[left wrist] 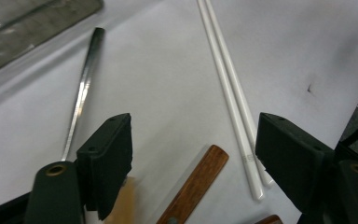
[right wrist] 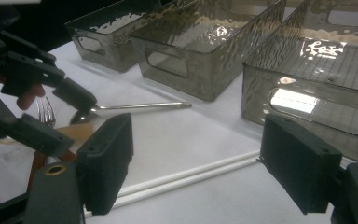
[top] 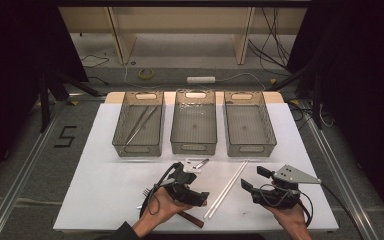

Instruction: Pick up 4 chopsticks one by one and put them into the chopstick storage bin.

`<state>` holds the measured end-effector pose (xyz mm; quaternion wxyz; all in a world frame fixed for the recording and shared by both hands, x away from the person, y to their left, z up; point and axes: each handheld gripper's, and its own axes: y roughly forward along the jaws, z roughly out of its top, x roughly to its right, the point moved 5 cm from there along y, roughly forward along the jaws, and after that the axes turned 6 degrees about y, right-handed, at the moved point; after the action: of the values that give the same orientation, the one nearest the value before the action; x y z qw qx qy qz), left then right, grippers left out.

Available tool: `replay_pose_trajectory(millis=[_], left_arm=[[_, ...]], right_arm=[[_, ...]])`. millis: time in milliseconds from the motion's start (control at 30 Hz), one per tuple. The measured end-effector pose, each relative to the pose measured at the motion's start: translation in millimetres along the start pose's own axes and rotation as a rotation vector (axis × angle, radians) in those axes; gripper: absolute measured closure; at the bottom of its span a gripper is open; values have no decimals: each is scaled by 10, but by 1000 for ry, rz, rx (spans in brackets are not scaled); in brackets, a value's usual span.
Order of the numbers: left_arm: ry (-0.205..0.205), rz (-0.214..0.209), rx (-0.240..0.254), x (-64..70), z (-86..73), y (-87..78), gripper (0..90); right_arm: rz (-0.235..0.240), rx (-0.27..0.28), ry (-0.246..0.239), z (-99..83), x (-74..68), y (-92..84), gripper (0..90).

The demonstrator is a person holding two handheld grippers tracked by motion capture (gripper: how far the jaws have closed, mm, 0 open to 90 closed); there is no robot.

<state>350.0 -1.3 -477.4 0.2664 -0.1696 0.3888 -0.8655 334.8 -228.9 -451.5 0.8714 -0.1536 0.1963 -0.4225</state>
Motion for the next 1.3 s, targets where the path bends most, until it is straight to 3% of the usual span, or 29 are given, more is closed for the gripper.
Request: replay_pose_trajectory(millis=[267, 533, 1133, 1300], left_arm=[[-6, -34, -41, 77, 16, 241, 369], [26, -47, -79, 172, 60, 447, 493], [30, -42, -100, 269, 105, 604, 699], [54, -25, -112, 280, 106, 610, 732]], right_arm=[[-2, 0, -4, 4, -3, 1, 265], [-5, -2, -1, 4, 2, -8, 265], [-4, 3, -3, 7, 6, -11, 265], [-2, 3, -4, 8, 6, -9, 265]])
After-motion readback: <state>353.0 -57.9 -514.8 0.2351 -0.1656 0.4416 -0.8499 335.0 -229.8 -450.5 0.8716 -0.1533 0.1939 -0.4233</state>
